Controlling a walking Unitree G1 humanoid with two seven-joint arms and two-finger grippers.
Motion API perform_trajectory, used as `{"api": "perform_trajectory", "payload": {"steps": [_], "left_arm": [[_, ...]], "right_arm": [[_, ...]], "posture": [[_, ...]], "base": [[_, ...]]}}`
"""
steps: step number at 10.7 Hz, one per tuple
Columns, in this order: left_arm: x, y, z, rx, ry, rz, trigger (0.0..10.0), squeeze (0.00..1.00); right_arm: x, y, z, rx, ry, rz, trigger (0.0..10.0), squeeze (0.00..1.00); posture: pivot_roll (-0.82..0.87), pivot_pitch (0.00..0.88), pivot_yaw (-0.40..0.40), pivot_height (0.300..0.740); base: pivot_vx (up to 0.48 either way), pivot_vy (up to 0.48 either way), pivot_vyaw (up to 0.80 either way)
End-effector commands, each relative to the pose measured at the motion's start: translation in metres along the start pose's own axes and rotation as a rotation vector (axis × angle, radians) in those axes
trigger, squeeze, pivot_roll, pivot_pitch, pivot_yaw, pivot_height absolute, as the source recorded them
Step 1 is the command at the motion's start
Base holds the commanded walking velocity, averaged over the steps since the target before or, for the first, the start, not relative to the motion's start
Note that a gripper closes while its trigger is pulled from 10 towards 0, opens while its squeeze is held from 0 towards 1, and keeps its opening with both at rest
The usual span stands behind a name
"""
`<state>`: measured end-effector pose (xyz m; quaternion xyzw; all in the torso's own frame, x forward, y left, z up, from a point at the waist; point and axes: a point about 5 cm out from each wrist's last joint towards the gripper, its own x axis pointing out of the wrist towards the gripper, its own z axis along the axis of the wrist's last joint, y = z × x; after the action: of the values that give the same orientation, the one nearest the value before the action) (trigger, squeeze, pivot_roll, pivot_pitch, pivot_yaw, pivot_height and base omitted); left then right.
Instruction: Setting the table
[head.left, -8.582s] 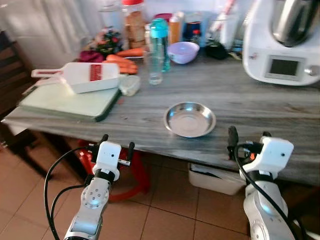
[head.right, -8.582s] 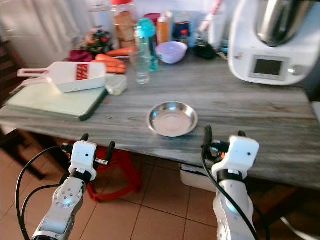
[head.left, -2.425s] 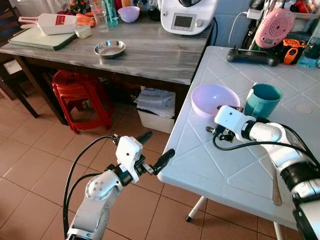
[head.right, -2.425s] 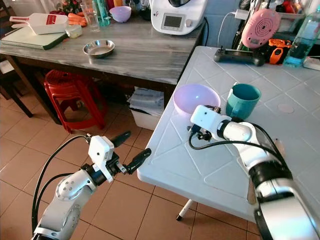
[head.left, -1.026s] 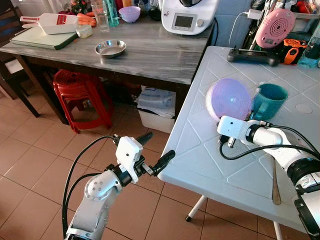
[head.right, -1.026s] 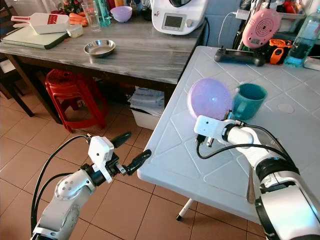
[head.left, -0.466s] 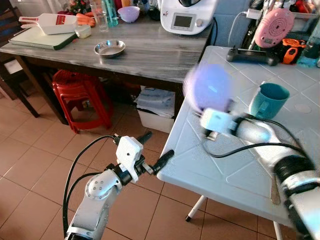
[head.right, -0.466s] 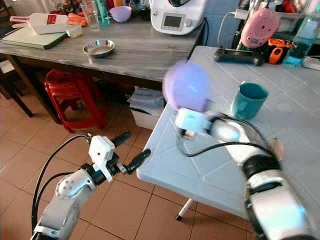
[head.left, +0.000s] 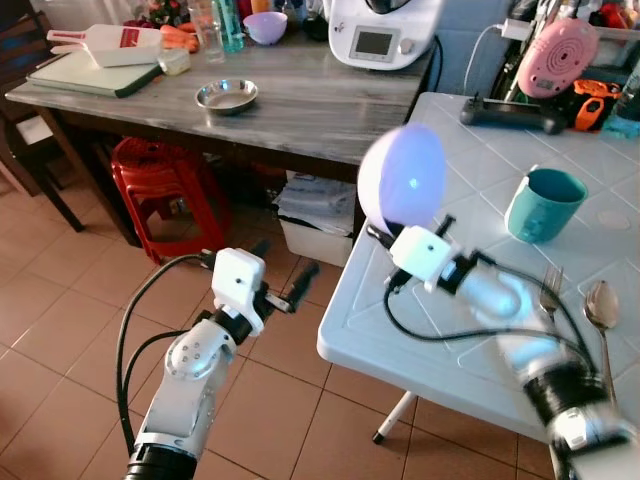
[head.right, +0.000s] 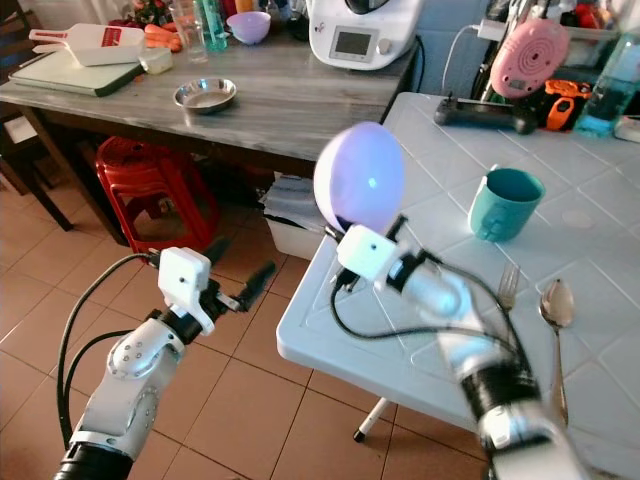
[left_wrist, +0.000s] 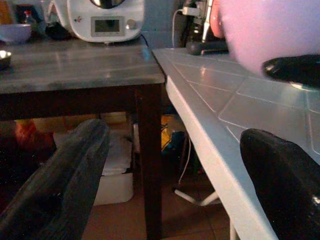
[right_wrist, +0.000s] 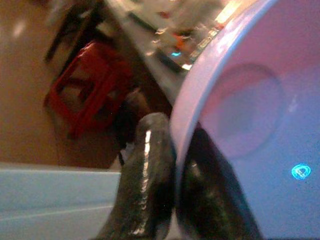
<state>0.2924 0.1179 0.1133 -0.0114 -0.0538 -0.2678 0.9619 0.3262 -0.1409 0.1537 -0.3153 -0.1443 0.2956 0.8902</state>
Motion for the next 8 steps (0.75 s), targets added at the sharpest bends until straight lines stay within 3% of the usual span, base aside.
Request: {"api": "perform_trajectory", "payload": {"steps": [1, 4, 8], "left_arm": [[0.002, 0.004, 0.0, -0.01, -0.005, 0.028, 10.0, 0.0], [0.014, 0.019, 0.007, -0.012, -0.064, 0.182, 10.0, 0.0], [0.017, 0.021, 0.006, 0.002, -0.079, 0.213, 10.0, 0.0]], "right_arm": [[-0.003, -0.001, 0.009, 0.071, -0.02, -0.106, 10.0, 0.0], [-0.014, 0.005, 0.013, 0.178, 0.031, -0.278, 10.0, 0.0], [-0.023, 0.027, 0.02, 0.265, 0.069, -0.317, 10.0, 0.0]], "posture": [[0.05, 0.044, 0.057, 0.74], [0.01, 0.018, 0.068, 0.74], [0.01, 0.0, 0.061, 0.74]], "base": [[0.0, 0.0, 0.0], [0.0, 0.0, 0.0], [0.0, 0.191, -0.73]]}}
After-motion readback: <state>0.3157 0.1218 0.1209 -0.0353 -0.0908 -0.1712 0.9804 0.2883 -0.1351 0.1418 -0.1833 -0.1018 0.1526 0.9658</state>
